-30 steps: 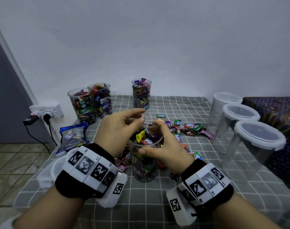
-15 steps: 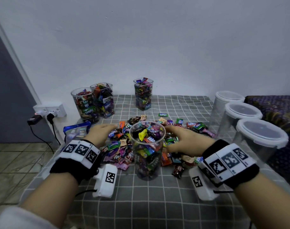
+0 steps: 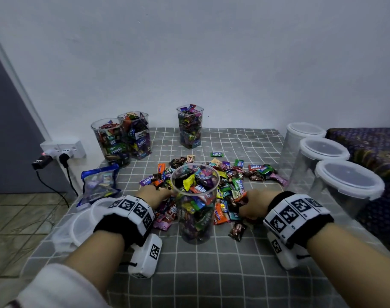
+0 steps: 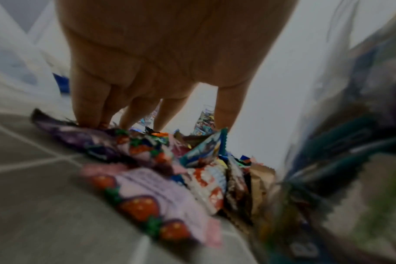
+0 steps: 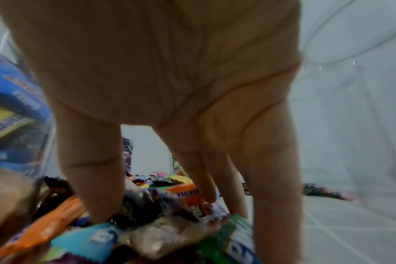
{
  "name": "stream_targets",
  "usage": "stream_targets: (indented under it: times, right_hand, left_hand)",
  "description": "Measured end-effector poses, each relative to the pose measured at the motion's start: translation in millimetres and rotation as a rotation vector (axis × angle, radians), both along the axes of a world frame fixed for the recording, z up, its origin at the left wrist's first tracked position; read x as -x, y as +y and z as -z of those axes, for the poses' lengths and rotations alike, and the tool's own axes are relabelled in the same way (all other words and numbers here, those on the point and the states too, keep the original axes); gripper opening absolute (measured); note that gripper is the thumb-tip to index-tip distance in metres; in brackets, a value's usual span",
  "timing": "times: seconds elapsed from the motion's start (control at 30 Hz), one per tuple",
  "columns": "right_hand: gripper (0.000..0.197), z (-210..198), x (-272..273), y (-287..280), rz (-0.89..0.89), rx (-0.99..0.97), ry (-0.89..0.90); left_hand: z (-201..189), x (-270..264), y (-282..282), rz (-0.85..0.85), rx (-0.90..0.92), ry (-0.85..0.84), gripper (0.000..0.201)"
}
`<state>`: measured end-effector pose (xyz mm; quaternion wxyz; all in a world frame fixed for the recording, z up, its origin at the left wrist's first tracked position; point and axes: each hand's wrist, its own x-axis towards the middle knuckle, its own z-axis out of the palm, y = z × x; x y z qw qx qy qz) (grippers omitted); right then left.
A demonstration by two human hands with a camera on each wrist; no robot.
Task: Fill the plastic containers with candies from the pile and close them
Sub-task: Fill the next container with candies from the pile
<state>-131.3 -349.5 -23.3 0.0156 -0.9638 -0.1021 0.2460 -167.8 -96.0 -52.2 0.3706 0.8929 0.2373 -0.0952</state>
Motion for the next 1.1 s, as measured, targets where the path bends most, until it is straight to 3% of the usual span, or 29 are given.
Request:
stream_targets:
  times: [0.1,0.17,0.23,0.3,0.43,0.5,0.6,0.67,0.73,0.83,1.1]
  right_hand:
    - [0.032,-1.7,-2.2,7.2,0.027,-0.212,-0.021]
    - [0.042,-5.0,-2.4,11.1,0.020,-0.282,-0.079]
    - [0.053,-7.4,-2.2,13.3,0.024,-0.361,-0.131]
    - [0.054,-9.5,-2.3,13.9,0.016,-0.399,-0.194]
    - [0.057,-10.4,0.2,14.2,-0.050,-0.320,-0.189]
    - [0.074,-6.5,1.4,14.3,-0.090,-0.253,-0.096]
    - [0.097,1.8,0.4,16.4,-0.154,-0.138,-0.018]
    - [0.103,6.8,-1.4,19.4,-0.201,-0.075,-0.037]
    - [0.101,10.1,-1.7,22.7,-0.231,-0.043,-0.051]
    - [0.092,12.5,-2.7,26.7,-0.264,-0.026,-0.085]
    - [0.053,7.3,0.6,29.7,-0.276,-0.111,-0.207]
  left_hand:
    - [15.6,-11.9,6.3,0.018,0.066,-0.112,0.088]
    - [33.1,-23.5,15.8,0.017,0.108,-0.166,0.093]
    - [29.3,-20.7,12.8,0.026,0.091,-0.192,0.090]
    - [15.4,-14.4,6.9,0.048,0.042,-0.198,0.074]
    - [-11.7,-2.4,-6.7,0.140,-0.152,-0.116,0.065]
    - [-10.8,-3.0,-8.9,0.207,-0.182,-0.016,0.063]
    - [26.7,-23.3,7.3,0.263,-0.274,0.056,0.095]
    - [35.3,-27.4,10.6,0.337,-0.331,0.112,0.102]
    - [0.0,-0.5,-9.0,0.409,-0.361,0.132,0.078]
    - [-6.0,5.5,-15.4,0.384,-0.451,0.068,0.043]
    - [-12.0,7.4,-23.4,0.306,-0.491,-0.020,0.024]
